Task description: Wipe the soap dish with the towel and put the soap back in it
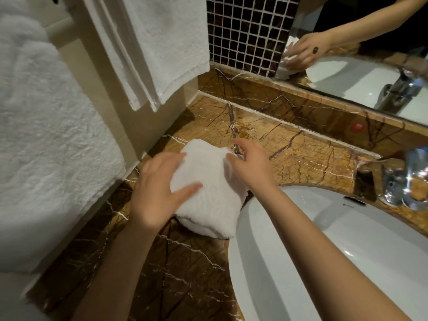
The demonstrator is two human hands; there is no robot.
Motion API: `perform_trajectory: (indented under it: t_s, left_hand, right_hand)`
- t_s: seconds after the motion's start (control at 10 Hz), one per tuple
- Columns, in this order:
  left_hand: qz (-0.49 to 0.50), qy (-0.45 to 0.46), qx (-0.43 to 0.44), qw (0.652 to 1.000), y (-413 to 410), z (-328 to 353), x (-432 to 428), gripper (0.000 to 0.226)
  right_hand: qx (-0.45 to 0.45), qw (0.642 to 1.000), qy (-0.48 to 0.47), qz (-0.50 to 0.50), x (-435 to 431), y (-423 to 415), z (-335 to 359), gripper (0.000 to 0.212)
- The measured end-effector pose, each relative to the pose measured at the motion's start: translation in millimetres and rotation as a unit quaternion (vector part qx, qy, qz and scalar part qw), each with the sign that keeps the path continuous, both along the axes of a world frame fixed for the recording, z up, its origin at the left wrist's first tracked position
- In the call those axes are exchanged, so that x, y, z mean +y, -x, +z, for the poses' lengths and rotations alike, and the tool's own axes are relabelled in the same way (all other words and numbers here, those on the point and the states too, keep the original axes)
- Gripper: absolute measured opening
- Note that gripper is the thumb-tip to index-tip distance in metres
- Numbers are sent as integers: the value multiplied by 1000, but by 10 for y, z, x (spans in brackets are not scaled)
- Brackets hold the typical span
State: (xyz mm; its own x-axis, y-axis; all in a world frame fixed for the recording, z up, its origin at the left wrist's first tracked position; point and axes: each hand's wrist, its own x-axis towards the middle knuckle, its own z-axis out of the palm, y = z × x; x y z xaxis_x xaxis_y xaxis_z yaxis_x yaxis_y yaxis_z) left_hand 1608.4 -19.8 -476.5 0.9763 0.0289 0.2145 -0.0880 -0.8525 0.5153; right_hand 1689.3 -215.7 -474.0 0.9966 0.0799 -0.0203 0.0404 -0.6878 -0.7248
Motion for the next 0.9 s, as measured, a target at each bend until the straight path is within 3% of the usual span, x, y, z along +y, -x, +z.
perform_trajectory:
  t_s: [0.1,0.2,0.3,0.4,0.5,0.7,0.8,0.9]
  left_hand:
    - [-187,-110,12,976,289,-109,-51,95]
    - [-228,-201,17,953,400,-275,-122,79]
    - [-208,-130,-117,962,384,-360,-104,35]
    - [-192,-113,-188,957,379,-420,-121,28]
    - [-176,-130,-183,958,421,-421,-181,31]
    - [-206,-188,-58,959,366,-315,-124,49]
    - [-222,-211,19,952,380,-198,-145,67]
    - [-210,-182,109,954,294,75,-200,70]
  right_hand:
    - [19,987,55,147,90,-194,2,39]
    - [36,977,82,192,148,-272,-29,25]
    - [15,977,59,202,183,-251,-40,16]
    - [-1,979,15,202,189,-208,-66,13]
    - [-2,980,26,200,183,-211,-65,12]
    - [-125,966,141,179,214,-44,-154,20]
    - [-131,958,181,182,225,-15,-120,24]
    - [-118,951,236,163,163,-21,39,32]
